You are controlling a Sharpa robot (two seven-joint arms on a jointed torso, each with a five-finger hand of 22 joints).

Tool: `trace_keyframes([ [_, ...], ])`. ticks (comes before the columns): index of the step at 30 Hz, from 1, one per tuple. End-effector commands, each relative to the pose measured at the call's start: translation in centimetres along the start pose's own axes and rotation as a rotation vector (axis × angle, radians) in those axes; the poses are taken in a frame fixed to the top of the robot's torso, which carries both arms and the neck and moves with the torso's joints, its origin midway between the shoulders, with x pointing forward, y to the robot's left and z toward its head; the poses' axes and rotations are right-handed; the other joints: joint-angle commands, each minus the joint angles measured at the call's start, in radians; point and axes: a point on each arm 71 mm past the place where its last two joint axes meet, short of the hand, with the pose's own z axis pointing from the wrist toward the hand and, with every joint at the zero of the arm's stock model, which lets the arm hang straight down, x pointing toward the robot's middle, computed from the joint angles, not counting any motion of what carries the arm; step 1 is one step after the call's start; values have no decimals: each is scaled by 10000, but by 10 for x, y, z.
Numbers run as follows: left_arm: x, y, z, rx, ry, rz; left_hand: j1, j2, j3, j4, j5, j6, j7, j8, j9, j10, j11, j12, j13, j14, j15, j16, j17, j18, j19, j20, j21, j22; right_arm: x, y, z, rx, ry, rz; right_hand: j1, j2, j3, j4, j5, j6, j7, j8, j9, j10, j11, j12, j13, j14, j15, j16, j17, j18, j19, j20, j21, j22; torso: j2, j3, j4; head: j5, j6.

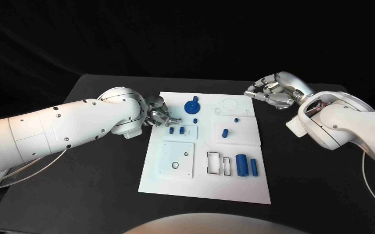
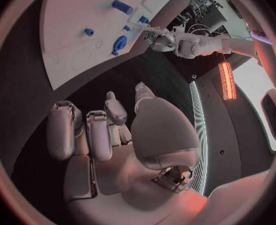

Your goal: Assemble the parts on the task board

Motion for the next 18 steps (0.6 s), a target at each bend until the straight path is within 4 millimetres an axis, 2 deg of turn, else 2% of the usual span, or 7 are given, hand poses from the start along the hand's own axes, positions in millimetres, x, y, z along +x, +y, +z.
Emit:
trace_keyframes([
  [1, -4, -2, -1, 232, -424, -728, -133, 60, -120, -5, -27, -58, 76, -72, -22, -149, 8, -123, -131, -7, -63, -38, 6, -61, -146, -12, -110, -98, 0, 1, 0, -107, -16, -33, -52, 35, -61, 1, -2, -71, -4, 42, -11, -66, 13, -34, -6, 502, -60, -41, 380, 165, -41, -6, -34, 1021, -6, 4, 13, -22, 15],
  [6, -8, -9, -3, 1170, -834, -1600, 1206, -105, -162, -30, 87, -1016, 512, -542, -254, -1419, 398, -1218, -1362, -302, 242, -504, -440, 295, -1425, 209, -1234, -1908, 0, 1, 0, -103, -25, -36, -69, 48, -81, 0, -3, -78, -2, 40, -15, -70, 15, -37, -12, 500, -58, -46, 373, 166, -43, -5, -41, 1018, -14, 7, 15, -54, 23],
  [8, -10, -15, -4, 1953, -1149, -1855, 2500, -245, 50, -76, 106, -1719, 960, -872, -514, -2365, 810, -1767, -1696, -1193, 634, -1616, -1467, 743, -3249, 521, -2936, -4312, 0, 0, 0, -106, -40, -38, -68, 53, -83, -2, 1, -78, -2, 41, -15, -77, 15, -44, -21, 495, -58, -55, 354, 173, -59, -5, -66, 1002, -10, 5, 19, -96, 51],
  [9, -12, -17, -4, 2314, -1360, -1913, 2852, -327, 112, -111, 96, -1888, 1061, -983, -616, -2675, 941, -1966, -1821, -596, 686, -486, -511, 881, -3748, 581, -3448, -4957, 0, 0, 0, -106, -46, -39, -65, 56, -84, -5, 4, -79, -2, 41, -15, -75, 15, -43, -19, 494, -58, -57, 348, 175, -64, -4, -75, 996, -12, 3, 22, -103, 59],
  [10, -13, -21, -4, 2771, -1646, -1947, 3370, -422, 242, -257, 100, -1971, 1181, -1095, -752, -2946, 984, -2185, -1974, -943, 790, -789, -931, 946, -4116, 675, -3861, -5422, -1, 0, 0, -105, -53, -39, -57, 63, -88, -11, 12, -79, -2, 43, -16, -93, 15, -60, -41, 490, -58, -64, 335, 181, -78, -4, -98, 981, -8, -1, 23, -106, 78],
  [12, -15, -27, -5, 3689, -2216, -1862, 4088, -570, 382, -375, 68, -2021, 1356, -1382, -1117, -3430, 1166, -2795, -2445, -2400, 989, -2210, -2559, 945, -4439, 872, -4393, -5699, -1, 0, 0, -102, -63, -37, -49, 66, -91, -15, 19, -79, -2, 44, -17, -106, 15, -71, -56, 490, -57, -66, 333, 185, -89, -4, -117, 969, -9, 1, 23, -109, 92],
  [18, -14, -42, -6, 5201, -3038, -659, 4883, -607, 317, -666, 68, -2151, 1406, -1999, -1916, -3869, 1351, -3718, -3313, -2914, 1116, -2269, -3147, 982, -4418, 1038, -4854, -5975, -1, 0, 0, -105, -58, -24, -4, 80, -106, -28, 46, -82, -2, 48, -20, -138, 15, -102, -94, 483, -57, -80, 311, 191, -104, -3, -146, 953, 6, -14, -4, -147, 125],
])
